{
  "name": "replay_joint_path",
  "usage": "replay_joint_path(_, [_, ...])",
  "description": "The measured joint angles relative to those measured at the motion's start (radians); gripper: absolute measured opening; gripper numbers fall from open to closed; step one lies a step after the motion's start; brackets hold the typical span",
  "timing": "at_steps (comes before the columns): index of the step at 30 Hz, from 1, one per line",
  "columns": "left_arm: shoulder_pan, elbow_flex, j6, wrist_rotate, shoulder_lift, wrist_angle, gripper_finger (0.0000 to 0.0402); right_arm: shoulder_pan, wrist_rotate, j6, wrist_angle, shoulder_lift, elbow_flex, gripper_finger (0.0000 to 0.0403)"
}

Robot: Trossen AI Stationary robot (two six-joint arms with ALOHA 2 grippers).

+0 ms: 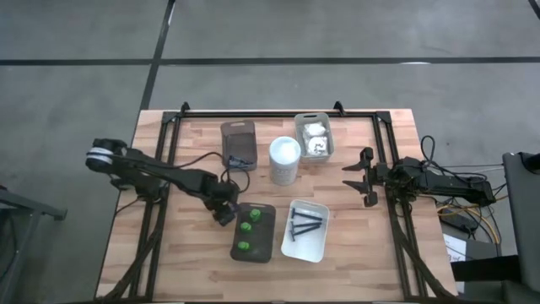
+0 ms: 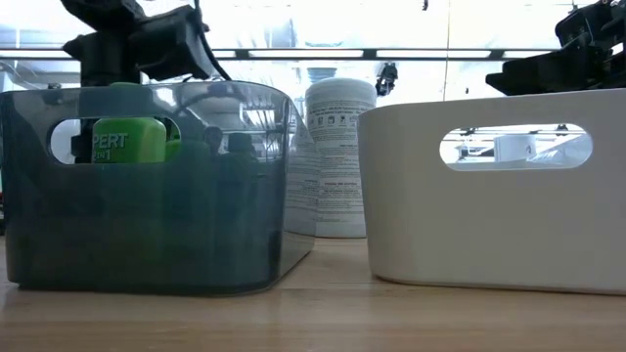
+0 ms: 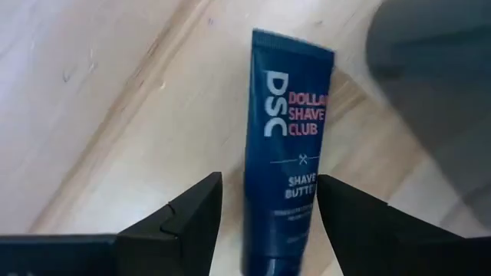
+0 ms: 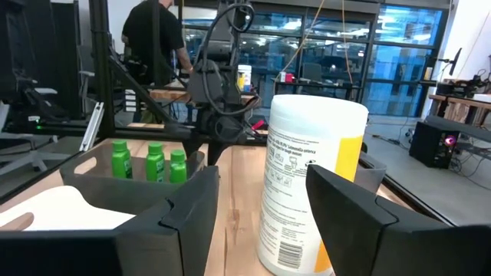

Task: Pick & Place Travel size toiletries
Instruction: Put the blue shave cream into the top black bin

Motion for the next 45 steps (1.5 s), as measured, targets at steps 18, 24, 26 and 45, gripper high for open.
replay_joint_path(18, [-0.005,0.081,0.051,-0.045,0.113,-0.155,0.0215,0.0,0.0,0.0,0.0,0.0,0.0,0.015])
replay_joint_path(24, [-0.005,0.079,0.056,-0.057,0.11,-0.16,0.0196,0.0,0.0,0.0,0.0,0.0,0.0,0.0134])
replay_joint_path(26, [-0.005,0.077,0.056,-0.057,0.105,-0.161,0.0177,0.0,0.0,0.0,0.0,0.0,0.0,0.0129])
replay_joint_path(45, [-0.003,0.075,0.047,0.08,-0.096,-0.158,0.0106,0.0,0.0,0.0,0.0,0.0,0.0,0.0071])
